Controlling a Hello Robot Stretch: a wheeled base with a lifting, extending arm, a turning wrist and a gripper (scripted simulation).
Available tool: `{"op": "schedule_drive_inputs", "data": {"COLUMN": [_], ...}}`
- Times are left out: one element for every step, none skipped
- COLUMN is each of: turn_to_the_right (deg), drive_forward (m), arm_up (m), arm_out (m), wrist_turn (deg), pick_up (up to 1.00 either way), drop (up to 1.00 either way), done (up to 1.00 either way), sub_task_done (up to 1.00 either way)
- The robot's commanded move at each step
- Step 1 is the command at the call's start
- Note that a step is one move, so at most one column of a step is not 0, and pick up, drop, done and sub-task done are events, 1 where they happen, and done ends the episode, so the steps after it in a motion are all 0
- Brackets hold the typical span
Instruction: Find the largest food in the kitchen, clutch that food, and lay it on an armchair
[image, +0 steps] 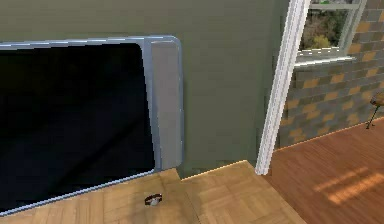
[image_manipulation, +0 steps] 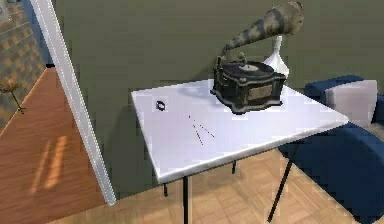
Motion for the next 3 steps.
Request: {"op": "schedule_drive_inputs", "data": {"turn_to_the_right": [6.0,0.0,42.0], "drive_forward": [0.0,0.1,0.0], "arm_up": [0.0,0.0,0.0], "arm_out": [0.0,0.0,0.0], "wrist_turn": [0.0,0.0,0.0], "pick_up": [0.0,0.0,0.0], "drop": [0.0,0.0,0.0], "done": [0.0,0.0,0.0], "sub_task_done": [0.0,0.0,0.0]}}
